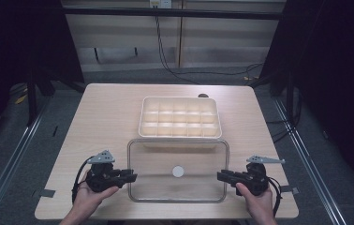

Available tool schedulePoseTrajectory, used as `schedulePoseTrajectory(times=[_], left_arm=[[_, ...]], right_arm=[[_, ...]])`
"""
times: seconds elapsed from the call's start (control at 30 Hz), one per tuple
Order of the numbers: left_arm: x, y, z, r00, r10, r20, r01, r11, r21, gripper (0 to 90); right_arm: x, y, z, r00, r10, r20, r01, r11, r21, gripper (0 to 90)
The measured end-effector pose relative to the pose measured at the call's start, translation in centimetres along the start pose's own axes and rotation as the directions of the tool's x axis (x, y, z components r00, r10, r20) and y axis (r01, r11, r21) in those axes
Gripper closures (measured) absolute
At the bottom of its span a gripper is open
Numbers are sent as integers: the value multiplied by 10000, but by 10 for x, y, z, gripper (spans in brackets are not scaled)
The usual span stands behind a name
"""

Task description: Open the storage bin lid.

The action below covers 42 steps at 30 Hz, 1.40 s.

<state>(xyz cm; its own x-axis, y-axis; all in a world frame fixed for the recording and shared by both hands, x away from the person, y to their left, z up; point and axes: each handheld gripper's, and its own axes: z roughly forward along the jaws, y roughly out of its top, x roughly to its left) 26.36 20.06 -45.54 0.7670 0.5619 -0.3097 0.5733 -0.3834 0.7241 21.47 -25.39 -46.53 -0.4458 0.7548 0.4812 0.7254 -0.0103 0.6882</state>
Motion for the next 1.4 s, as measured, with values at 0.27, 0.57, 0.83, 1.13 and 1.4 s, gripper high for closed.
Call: schedulePoseTrajectory(times=[0.27, 0.57, 0.83, 1.13, 1.4], left_arm=[[-2, -3, 3, 9992, 309, -262, -305, 9994, 149, 656], [8, -3, 9, 10000, -37, -32, 38, 9995, 307, 633], [12, -2, 13, 9998, -201, 12, 200, 9990, 403, 627], [16, -3, 17, 9997, -190, -121, 195, 9986, 486, 622], [18, -6, 21, 9997, -259, -31, 261, 9984, 502, 610]], right_arm=[[-1, -1, 4, 9996, -64, 267, 62, 9999, 93, 666], [0, 1, 14, 9978, -321, 576, 302, 9990, 340, 619], [-5, 3, 18, 9983, 78, 580, -115, 9979, 638, 607], [-10, 0, 23, 9977, 3, 679, -56, 9970, 776, 574], [-10, -1, 27, 9961, -43, 883, -34, 9962, 867, 535]])
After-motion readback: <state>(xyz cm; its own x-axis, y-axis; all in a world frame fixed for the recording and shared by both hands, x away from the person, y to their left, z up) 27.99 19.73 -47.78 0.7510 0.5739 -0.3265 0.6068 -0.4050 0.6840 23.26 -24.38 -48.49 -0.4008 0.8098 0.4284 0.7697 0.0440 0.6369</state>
